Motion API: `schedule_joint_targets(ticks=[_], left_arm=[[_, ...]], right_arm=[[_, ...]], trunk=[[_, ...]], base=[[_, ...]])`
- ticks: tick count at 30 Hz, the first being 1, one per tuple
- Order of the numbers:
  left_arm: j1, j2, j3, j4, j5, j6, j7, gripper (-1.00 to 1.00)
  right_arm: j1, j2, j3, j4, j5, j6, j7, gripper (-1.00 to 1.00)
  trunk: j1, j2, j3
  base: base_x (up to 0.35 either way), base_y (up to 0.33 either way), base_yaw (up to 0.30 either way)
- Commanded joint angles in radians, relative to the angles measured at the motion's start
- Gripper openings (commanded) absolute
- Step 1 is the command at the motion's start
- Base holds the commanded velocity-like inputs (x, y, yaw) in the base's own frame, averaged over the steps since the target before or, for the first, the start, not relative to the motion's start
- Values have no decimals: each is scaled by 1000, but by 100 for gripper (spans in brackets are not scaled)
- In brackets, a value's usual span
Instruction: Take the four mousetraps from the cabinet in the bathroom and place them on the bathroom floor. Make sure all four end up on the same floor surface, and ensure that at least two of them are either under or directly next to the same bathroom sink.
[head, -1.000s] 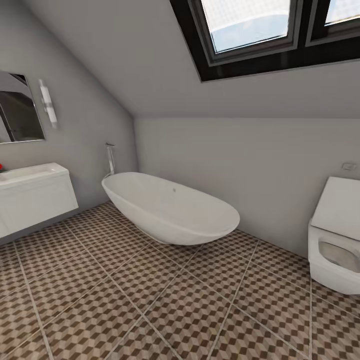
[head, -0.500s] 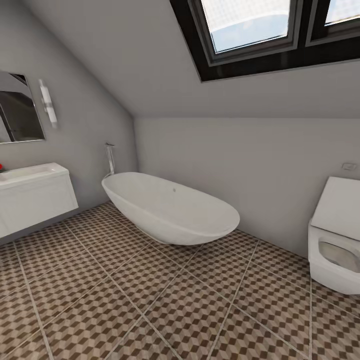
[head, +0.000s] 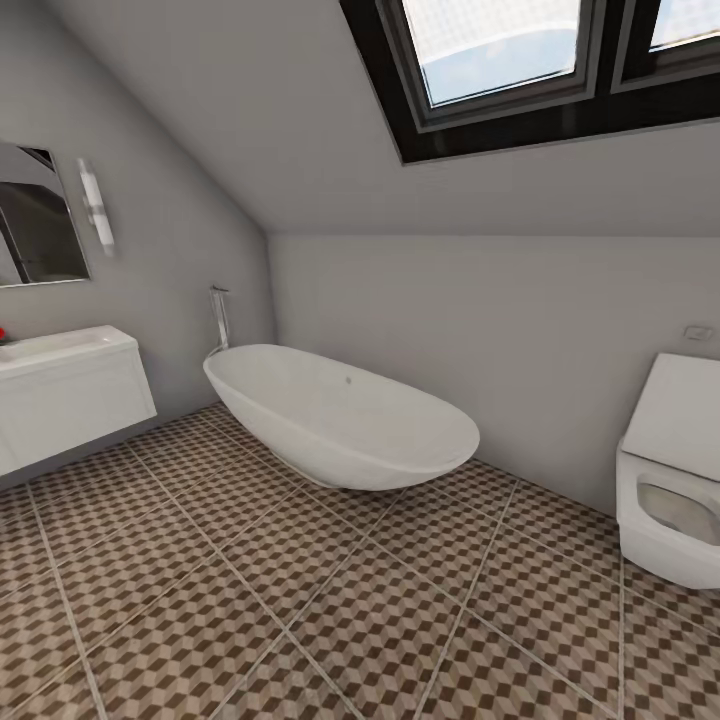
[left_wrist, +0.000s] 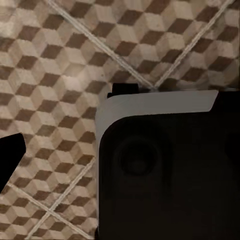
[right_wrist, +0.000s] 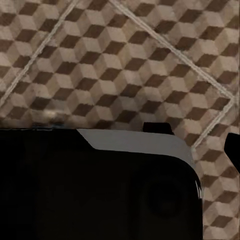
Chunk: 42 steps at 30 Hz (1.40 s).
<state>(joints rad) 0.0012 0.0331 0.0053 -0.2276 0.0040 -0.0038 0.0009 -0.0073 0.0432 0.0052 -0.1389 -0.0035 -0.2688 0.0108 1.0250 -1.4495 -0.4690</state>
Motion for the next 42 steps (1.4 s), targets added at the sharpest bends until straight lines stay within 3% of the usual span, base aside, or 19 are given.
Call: schedule_joint_targets(ticks=[1, 7, 14, 15, 16, 19, 23, 24, 27, 28, 34, 38, 40, 42], left_arm=[[0, 3, 0, -23, 1, 0, 0, 100], [0, 14, 2, -193, -1, 3, 8, 100], [-2, 17, 4, -355, -2, 9, 119, 100], [-5, 17, 4, -404, 0, 11, 165, 100], [-17, 17, 5, -478, 3, 13, 226, 100], [-42, 16, 5, -561, 6, 41, 272, 100], [-84, 15, 5, -626, 9, 152, 281, 100], [-106, 14, 5, -658, 12, 230, 274, 100], [-136, 13, 5, -706, 16, 337, 251, 100], [-180, 13, 5, -758, 20, 425, 202, 100], [-271, 8, 5, -774, 23, 479, 150, 100], [-319, -1, 5, -718, 23, 484, 140, 100], [-329, -2, 5, -683, 22, 476, 137, 100], [-337, -3, 5, -591, 21, 401, 134, 100]], right_arm=[[0, 0, 0, -13, 0, -5, 1, 100], [0, -5, 1, -149, 4, -10, -3, 100], [-4, -35, 0, -354, 14, 15, -7, 100], [-10, -41, 0, -419, 18, 41, -8, 100], [-28, -47, 0, -522, 25, 112, -9, 100], [-78, -51, -1, -631, 34, 253, -9, 100], [-151, -53, -1, -687, 38, 364, -9, 100], [-186, -52, -1, -702, 39, 394, -9, 100], [-229, -52, -2, -716, 39, 420, -10, 100], [-275, -52, -2, -725, 40, 437, -10, 100], [-336, -52, -2, -729, 41, 447, -11, 100], [-386, -52, -1, -726, 45, 450, -11, 100], [-401, -52, -1, -724, 49, 449, -10, 100], [-414, -52, 0, -721, 53, 443, -9, 100]], trunk=[[0, 0, -1], [0, 0, -1], [0, 0, -1], [0, 0, -1], [0, 0, -1], [0, 0, -1], [0, 0, -1], [0, 0, -1], [0, 0, -1], [0, 0, -1], [0, 0, -1], [0, 0, -1], [0, 0, -1], [0, 0, -1]], base=[[0, 0, 0], [0, 0, 0], [0, 0, 0], [0, 0, 0], [0, 0, 0], [0, 0, 0], [0, 0, 0], [0, 0, 0], [0, 0, 0], [0, 0, 0], [0, 0, 0], [0, 0, 0], [0, 0, 0], [0, 0, 0]])
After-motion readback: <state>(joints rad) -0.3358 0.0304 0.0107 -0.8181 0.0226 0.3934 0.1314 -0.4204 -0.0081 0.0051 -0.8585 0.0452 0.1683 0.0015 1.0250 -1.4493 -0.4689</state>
